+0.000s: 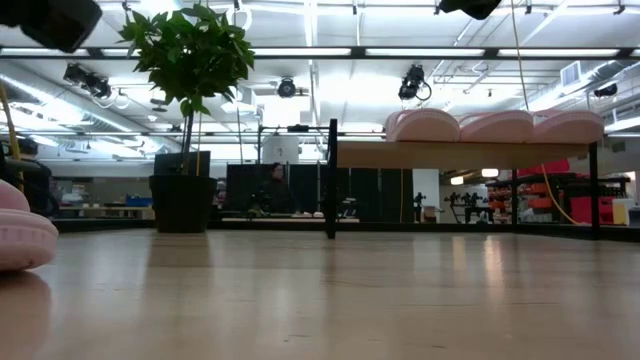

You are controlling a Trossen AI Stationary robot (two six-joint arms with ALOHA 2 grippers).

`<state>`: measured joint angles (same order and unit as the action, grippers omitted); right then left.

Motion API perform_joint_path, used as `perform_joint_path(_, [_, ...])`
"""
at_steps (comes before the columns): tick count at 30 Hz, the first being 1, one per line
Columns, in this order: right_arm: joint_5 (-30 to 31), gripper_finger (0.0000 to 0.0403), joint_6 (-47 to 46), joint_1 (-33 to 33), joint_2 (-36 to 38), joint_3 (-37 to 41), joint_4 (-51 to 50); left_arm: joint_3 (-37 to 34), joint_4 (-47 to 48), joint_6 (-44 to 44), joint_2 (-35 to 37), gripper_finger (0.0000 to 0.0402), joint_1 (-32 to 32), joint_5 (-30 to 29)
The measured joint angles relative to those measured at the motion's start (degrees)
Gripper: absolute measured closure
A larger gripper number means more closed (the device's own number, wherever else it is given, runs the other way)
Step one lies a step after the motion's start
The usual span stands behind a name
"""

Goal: Pick and place slides into the shelf
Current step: Put the pink slide on the shelf

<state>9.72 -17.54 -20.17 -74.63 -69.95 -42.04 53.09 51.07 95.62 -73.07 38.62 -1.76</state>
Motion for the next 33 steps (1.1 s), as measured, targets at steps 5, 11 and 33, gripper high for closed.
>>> perform_joint_path(5, [0.02,0.0190,0.02,-0.01,0.00,0.00,0.00,-1.42,-1.92,2.96,-0.62,0.0246,1.99,0.10])
perform_joint_path(11, [0.04,0.0190,0.07,0.01,0.00,0.00,0.02,-5.56,-10.18,7.30,-0.84,0.0190,4.18,0.23])
perform_joint_path(33, [0.04,0.0190,0.13,-0.02,0.00,0.00,-0.04,-22.15,-67.80,6.69,-10.50,0.0172,3.70,-10.73])
